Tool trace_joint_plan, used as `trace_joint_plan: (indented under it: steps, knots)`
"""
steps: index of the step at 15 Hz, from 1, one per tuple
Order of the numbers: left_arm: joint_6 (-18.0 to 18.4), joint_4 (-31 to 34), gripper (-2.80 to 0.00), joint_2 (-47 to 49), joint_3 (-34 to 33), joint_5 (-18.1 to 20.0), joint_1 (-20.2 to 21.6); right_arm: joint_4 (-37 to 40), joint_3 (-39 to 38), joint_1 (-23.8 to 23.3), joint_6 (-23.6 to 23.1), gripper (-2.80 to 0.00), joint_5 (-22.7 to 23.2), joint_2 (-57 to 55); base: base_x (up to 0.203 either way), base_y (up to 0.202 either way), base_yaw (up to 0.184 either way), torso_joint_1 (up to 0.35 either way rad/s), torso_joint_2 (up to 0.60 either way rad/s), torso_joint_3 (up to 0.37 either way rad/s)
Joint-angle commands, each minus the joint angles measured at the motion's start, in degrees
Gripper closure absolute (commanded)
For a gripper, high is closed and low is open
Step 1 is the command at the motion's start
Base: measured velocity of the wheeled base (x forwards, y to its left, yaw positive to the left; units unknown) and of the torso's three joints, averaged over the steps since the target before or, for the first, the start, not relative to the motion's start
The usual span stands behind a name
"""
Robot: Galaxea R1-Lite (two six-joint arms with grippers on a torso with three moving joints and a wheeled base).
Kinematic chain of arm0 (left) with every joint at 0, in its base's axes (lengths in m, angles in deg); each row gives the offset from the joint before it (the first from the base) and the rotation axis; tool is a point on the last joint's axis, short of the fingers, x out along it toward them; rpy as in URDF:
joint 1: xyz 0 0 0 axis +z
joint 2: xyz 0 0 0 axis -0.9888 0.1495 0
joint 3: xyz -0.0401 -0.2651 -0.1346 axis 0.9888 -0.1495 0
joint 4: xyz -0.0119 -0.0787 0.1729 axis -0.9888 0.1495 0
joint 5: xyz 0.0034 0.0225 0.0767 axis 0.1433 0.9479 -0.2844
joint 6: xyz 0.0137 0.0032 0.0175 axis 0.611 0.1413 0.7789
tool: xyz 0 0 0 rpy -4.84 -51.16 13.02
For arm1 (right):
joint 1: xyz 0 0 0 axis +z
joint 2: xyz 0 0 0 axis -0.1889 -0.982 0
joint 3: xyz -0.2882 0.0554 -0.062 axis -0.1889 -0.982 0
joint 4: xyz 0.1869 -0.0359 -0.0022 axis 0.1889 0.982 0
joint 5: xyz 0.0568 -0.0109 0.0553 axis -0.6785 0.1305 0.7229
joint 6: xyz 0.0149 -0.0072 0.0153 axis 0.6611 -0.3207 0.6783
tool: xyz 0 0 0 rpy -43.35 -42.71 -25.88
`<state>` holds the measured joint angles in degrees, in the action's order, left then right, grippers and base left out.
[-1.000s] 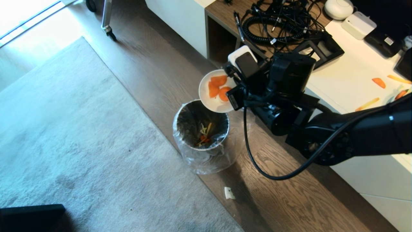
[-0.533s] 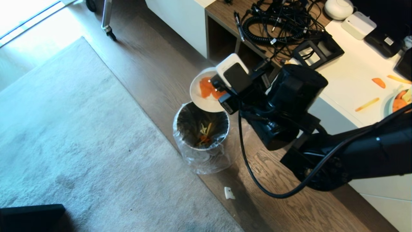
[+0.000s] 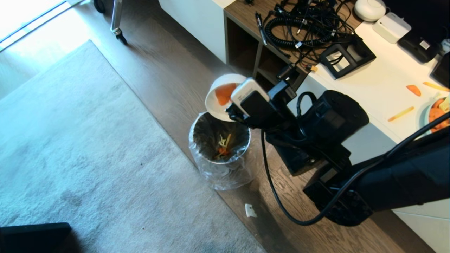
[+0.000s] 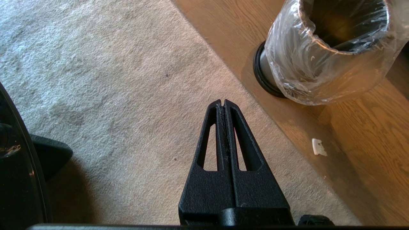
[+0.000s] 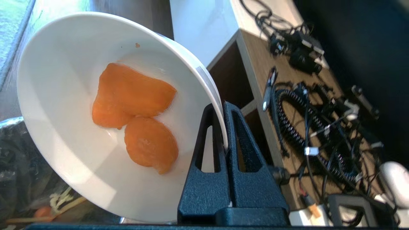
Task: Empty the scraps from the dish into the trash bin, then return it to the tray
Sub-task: Pour the leftover food from the bowl into the trash can
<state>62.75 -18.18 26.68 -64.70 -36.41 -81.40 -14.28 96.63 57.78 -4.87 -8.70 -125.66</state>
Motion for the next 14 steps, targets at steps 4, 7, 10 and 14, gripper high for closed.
trace_joint_plan:
  steps: [4,7,10,14]
  knots:
    - [-0.08,-0.05,0.00,-0.02,0.00,-0.05,0.00,-6.85,-2.63,0.39,-5.24,0.00,1.91,-1.00,0.000,0.000,0.000,0.000,0.00,0.000]
    - [-0.07,-0.05,0.00,-0.02,0.00,-0.05,0.00,-7.81,-3.94,0.53,-6.34,0.00,4.47,-0.50,0.000,0.000,0.000,0.000,0.00,0.000]
    - [-0.10,-0.05,0.00,-0.02,0.00,-0.05,0.00,-7.81,-4.23,3.08,-6.99,0.00,4.77,-0.23,0.000,0.000,0.000,0.000,0.00,0.000]
    - [-0.07,-0.05,0.00,-0.02,0.00,-0.05,0.00,-7.81,-4.18,3.21,-9.54,0.00,9.39,-0.44,0.000,0.000,0.000,0.000,0.00,0.000]
